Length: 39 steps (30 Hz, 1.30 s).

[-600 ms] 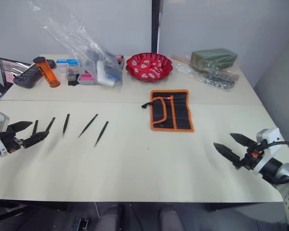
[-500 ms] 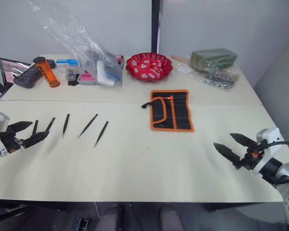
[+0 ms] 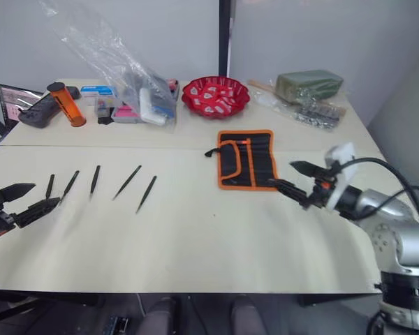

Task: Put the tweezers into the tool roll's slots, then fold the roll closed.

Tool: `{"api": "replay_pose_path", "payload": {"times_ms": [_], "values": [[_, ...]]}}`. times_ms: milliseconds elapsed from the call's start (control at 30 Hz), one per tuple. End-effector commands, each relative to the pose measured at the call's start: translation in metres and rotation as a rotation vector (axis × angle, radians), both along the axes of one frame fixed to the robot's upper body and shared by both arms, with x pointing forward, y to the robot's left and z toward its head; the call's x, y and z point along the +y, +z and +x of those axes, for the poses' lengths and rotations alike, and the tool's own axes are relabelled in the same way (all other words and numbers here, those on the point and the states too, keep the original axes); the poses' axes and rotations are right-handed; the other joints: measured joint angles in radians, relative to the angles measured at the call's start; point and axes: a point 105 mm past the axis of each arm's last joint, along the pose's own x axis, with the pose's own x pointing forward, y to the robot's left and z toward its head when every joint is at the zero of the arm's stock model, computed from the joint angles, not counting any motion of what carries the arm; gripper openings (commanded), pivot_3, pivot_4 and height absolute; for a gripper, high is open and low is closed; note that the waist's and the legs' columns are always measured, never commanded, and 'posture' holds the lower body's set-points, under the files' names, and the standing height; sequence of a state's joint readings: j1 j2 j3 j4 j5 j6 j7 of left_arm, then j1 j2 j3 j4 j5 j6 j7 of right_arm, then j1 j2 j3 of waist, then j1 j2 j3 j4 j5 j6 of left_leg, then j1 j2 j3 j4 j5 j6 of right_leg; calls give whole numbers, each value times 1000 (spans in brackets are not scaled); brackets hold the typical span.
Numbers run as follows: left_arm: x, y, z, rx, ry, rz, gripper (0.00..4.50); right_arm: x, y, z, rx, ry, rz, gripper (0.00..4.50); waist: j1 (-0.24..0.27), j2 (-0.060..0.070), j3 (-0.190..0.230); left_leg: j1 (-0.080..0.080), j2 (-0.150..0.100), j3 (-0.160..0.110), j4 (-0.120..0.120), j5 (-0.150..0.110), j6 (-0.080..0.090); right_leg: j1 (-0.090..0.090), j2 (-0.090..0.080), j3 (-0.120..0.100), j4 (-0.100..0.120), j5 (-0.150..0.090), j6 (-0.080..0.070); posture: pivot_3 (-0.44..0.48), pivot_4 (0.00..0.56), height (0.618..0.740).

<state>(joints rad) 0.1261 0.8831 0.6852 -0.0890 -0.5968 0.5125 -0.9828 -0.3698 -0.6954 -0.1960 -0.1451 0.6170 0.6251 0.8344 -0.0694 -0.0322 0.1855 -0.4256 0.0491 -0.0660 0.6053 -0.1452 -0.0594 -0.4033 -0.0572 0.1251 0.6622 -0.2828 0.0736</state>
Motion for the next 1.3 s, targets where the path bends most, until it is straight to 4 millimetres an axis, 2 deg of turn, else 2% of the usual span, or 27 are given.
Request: {"api": "replay_pose_path", "payload": {"times_ms": [33, 200, 333, 567, 733, 1033, 1300], "values": [[-28, 20, -7, -70, -72, -11, 4500, 27, 5, 14, -31, -9, -39, 4462, 0, 0, 0, 0, 0, 0, 0, 0, 0, 0, 0, 0, 0, 0, 0, 0, 150, 740], [-60, 20, -8, -95, -121, -47, 4500, 53, -11, 35, 107, -111, -48, 4462, 6, -1, 0, -1, 0, 0, 1, 0, 0, 0, 0, 0, 0, 1, -2, 0, 150, 740], [-82, 20, -8, -113, -169, -68, 4500, 65, -20, 49, 197, -139, 18, 4462, 4, -1, 0, -1, 0, 0, 1, 0, 0, 0, 0, 0, 0, 4, -6, 0, 150, 740], [-98, 16, -10, -111, -224, -50, 4500, 81, -31, 68, 284, -194, 84, 4462, -2, -1, 0, -1, 0, 0, 0, 0, 0, -1, 1, 0, 0, 4, -7, 0, 150, 740], [-100, 12, -11, -107, -232, -40, 4500, 88, -29, 80, 308, -244, 148, 4462, -3, -1, 0, -1, 0, 0, 0, 0, 0, -1, 1, 0, 0, 4, -7, 0, 150, 740], [-93, 11, -12, -113, -197, -22, 4500, 79, -27, 88, 318, -334, 210, 4462, -2, -1, 0, -2, 0, 0, 0, 0, 0, -1, 1, 0, 0, 4, -7, 0, 150, 740], [-85, 9, -10, -140, -155, 24, 4500, 85, -42, 88, 366, -351, 185, 4462, -3, -1, 0, -2, 0, 0, 0, 0, 0, -2, 1, 0, 0, 4, -7, 0, 150, 740]]}}
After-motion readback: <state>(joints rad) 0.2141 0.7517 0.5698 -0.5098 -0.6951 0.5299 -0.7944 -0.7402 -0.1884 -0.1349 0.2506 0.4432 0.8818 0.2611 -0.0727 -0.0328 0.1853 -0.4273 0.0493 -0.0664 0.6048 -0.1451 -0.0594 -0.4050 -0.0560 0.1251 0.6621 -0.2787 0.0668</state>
